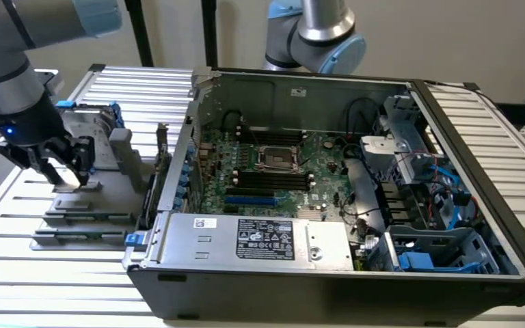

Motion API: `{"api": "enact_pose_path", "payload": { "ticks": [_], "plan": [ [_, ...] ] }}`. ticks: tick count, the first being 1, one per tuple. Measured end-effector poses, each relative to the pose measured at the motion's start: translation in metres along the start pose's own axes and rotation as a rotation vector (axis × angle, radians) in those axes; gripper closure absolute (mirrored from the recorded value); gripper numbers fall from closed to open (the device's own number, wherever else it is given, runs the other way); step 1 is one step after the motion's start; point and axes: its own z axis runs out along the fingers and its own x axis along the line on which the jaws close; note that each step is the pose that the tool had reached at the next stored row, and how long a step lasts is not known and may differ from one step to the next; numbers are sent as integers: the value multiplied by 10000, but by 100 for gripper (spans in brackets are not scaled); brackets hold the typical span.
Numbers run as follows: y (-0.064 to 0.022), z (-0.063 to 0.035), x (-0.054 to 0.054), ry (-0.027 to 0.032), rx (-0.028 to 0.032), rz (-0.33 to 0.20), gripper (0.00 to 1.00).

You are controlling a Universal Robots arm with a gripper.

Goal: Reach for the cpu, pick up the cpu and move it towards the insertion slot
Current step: 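Pick up the cpu and move it towards the insertion slot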

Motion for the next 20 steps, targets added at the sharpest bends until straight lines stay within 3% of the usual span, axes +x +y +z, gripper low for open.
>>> {"api": "enact_pose_path", "payload": {
  "ticks": [7, 20],
  "plan": [
    [9, -319, -72, 2, 1, 0, 46],
    [23, -908, -497, 103, 2, -12, 46]
  ]
}}
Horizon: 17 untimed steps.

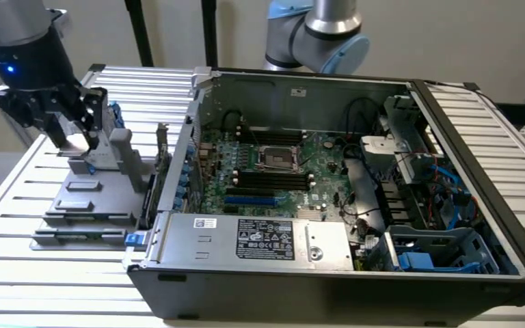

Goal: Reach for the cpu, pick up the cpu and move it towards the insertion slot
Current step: 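Pick up the cpu and move it towards the insertion slot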

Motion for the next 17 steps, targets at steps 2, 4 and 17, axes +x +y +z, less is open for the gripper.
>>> {"api": "enact_pose_path", "payload": {
  "ticks": [2, 4, 17],
  "plan": [
    [1, -89, -85, 9, -2, -2, 46],
    [2, -176, -176, 24, -1, -1, 46],
    [6, -502, -762, 44, -2, 0, 46]
  ]
}}
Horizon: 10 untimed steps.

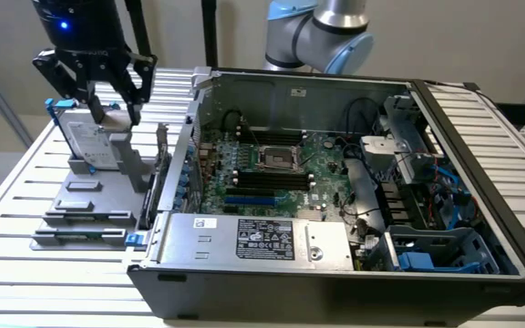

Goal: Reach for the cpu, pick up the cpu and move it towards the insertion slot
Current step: 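Pick up the cpu and move it towards the insertion slot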

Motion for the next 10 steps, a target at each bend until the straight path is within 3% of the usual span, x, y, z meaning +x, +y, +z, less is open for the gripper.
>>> {"api": "enact_pose_path", "payload": {
  "ticks": [10],
  "plan": [
    [-1, -120, -452, 2, 0, 0, 46]
  ]
}}
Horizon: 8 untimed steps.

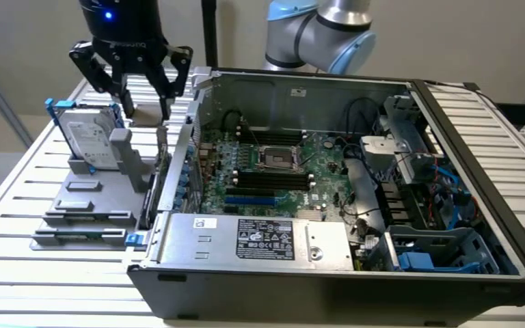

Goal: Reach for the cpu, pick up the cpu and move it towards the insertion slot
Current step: 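Pick up the cpu and move it towards the insertion slot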

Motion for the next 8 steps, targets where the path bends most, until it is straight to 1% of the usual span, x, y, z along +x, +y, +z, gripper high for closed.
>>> {"api": "enact_pose_path", "payload": {
  "ticks": [4, 8],
  "plan": [
    [-1, -38, -185, 1, 0, 0, 46],
    [-3, -52, -365, 3, -4, -1, 46]
  ]
}}
